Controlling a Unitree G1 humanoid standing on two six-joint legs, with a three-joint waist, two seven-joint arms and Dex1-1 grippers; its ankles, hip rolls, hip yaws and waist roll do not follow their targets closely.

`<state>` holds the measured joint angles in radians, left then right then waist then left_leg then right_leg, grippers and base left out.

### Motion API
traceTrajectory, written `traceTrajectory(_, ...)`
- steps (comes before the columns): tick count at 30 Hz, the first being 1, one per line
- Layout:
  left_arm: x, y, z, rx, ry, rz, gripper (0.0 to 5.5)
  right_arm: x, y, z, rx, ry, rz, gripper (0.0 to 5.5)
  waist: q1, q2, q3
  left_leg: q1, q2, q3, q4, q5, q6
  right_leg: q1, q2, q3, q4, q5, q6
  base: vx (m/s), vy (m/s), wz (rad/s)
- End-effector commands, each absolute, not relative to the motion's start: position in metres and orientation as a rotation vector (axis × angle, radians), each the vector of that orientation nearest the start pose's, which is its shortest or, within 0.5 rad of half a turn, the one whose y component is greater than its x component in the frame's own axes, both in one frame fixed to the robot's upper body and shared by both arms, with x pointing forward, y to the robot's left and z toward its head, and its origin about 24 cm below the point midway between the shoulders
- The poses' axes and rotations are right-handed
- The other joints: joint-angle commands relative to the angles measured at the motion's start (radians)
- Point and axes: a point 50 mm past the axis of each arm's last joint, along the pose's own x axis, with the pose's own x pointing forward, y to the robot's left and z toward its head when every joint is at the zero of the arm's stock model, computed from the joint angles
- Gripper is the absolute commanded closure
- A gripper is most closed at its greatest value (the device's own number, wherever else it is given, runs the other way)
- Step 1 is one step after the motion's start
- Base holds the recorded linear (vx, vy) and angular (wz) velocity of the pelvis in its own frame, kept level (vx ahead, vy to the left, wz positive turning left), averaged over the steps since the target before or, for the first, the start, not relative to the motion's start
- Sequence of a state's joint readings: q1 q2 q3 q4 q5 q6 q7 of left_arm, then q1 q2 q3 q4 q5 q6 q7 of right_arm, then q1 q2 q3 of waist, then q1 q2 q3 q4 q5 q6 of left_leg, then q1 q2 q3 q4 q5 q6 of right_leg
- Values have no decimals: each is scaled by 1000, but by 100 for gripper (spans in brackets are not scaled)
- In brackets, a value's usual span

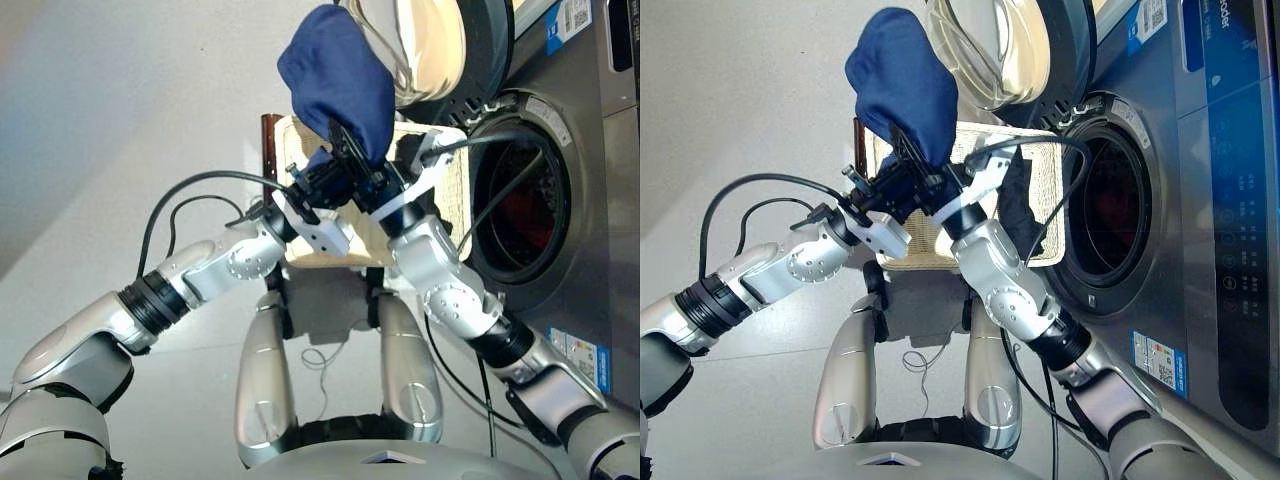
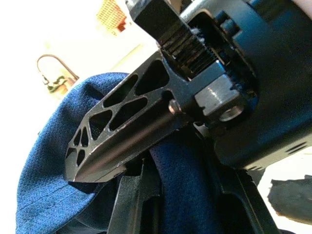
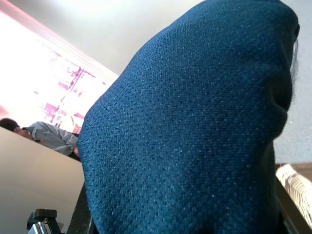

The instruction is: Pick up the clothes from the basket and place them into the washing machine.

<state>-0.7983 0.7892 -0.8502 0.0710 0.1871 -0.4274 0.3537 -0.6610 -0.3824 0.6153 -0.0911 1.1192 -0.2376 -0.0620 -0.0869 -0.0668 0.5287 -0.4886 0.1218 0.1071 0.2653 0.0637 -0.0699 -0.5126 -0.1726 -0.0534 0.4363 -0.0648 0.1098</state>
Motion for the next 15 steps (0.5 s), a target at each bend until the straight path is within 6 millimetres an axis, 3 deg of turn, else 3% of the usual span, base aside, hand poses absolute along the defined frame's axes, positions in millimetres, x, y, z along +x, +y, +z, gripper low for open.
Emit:
traceTrajectory(1,254,48,192,544,-979,-662,0,353,-281,220,82,-572,-530,550,59,47,-9,-17,-12,23,85,-70,-28,-25,-29,43,-75,64,70,0,0,0)
traceTrajectory(5,257,50,193,532,-965,-642,0,349,-265,220,140,-612,-431,550,59,46,-9,-17,-9,22,88,-70,-28,-25,-29,41,-70,60,67,0,0,0)
traceTrajectory(6,258,52,192,520,-952,-629,0,345,-250,215,213,-630,-333,550,57,45,-9,-20,-7,22,90,-70,-28,-27,-28,43,-68,59,65,0,0,0)
traceTrajectory(10,260,54,192,510,-932,-615,0,334,-219,198,300,-605,-108,533,56,42,-9,-20,-5,21,88,-69,-28,-30,-28,45,-66,57,63,0,0,0)
traceTrajectory(11,261,55,191,510,-924,-610,0,331,-210,192,341,-594,-64,464,55,43,-9,-20,-5,20,87,-68,-29,-30,-28,45,-65,56,62,0,0,0)
traceTrajectory(12,262,56,190,518,-917,-606,0,329,-207,188,374,-583,-46,341,54,43,-9,-20,-5,21,89,-68,-29,-31,-28,45,-64,55,61,0,0,0)
traceTrajectory(13,262,56,188,524,-911,-605,0,328,-203,184,395,-574,-25,285,55,43,-9,-20,-5,21,89,-68,-28,-31,-28,45,-62,55,60,0,0,0)
traceTrajectory(15,263,58,186,536,-903,-600,0,324,-194,179,426,-563,15,116,54,45,-9,-19,-6,20,89,-68,-28,-31,-28,45,-62,55,60,0,0,0)
